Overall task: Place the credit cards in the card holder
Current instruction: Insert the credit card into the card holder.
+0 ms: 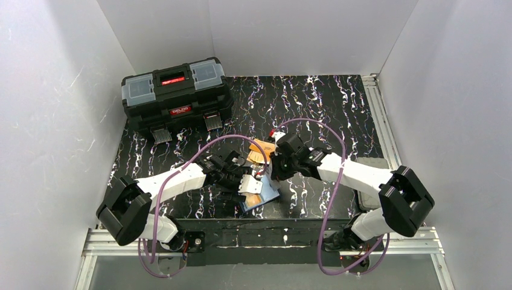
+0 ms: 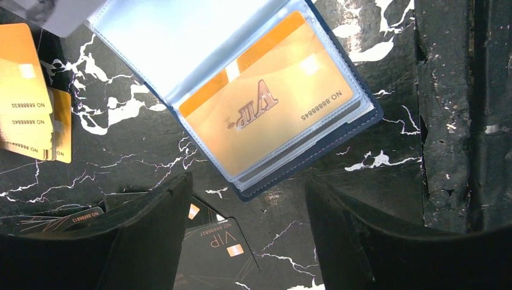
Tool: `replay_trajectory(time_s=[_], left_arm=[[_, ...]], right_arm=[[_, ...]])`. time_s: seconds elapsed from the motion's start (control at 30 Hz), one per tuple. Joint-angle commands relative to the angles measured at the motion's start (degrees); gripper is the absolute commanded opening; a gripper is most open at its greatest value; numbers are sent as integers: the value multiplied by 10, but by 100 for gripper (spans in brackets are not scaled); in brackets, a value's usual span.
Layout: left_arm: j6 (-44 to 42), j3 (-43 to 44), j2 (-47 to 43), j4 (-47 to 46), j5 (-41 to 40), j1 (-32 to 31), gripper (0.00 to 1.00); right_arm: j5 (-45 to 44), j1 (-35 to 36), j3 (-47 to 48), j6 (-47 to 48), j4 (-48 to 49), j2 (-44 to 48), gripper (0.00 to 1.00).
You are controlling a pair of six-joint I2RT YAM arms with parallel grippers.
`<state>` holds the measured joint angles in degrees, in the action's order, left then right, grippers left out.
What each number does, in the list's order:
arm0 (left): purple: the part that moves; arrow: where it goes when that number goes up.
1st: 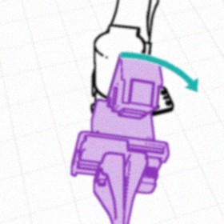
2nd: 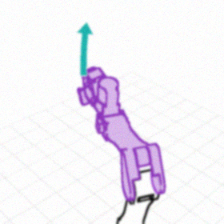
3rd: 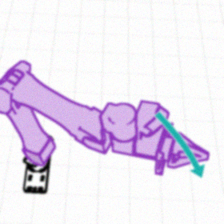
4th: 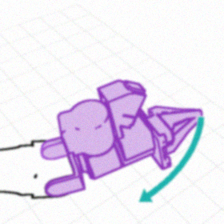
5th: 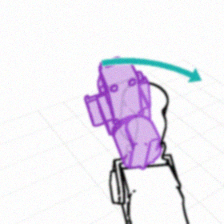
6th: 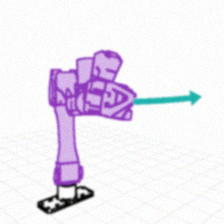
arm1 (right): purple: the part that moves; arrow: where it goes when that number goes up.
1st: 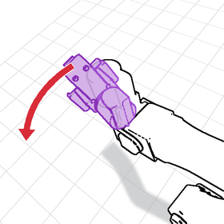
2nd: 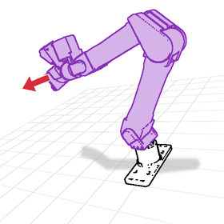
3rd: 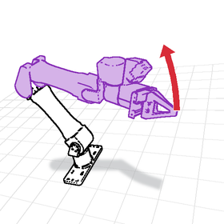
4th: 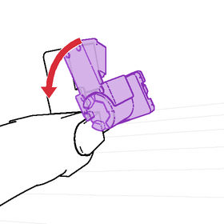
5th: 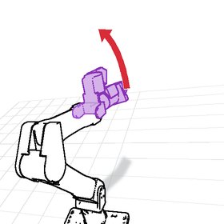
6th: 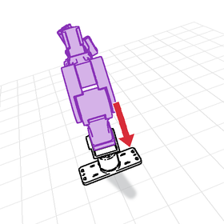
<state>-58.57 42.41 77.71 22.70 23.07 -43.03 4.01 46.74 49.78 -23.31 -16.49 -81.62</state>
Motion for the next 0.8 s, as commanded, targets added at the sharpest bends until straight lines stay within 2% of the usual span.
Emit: replay_trajectory(time_s=[0.0, 0.37, 0.77], left_arm=[[-11, -9, 1, 3, 7, -6, 66], [-22, -16, -2, 6, 5, -12, 63], [-30, -15, 3, 3, 6, -15, 61]], right_arm=[[-68, 32, -11, 5, 18, 8, 1], [-167, 53, -49, -5, 42, 58, 1], [-152, 62, -47, -6, 60, 28, 1]])
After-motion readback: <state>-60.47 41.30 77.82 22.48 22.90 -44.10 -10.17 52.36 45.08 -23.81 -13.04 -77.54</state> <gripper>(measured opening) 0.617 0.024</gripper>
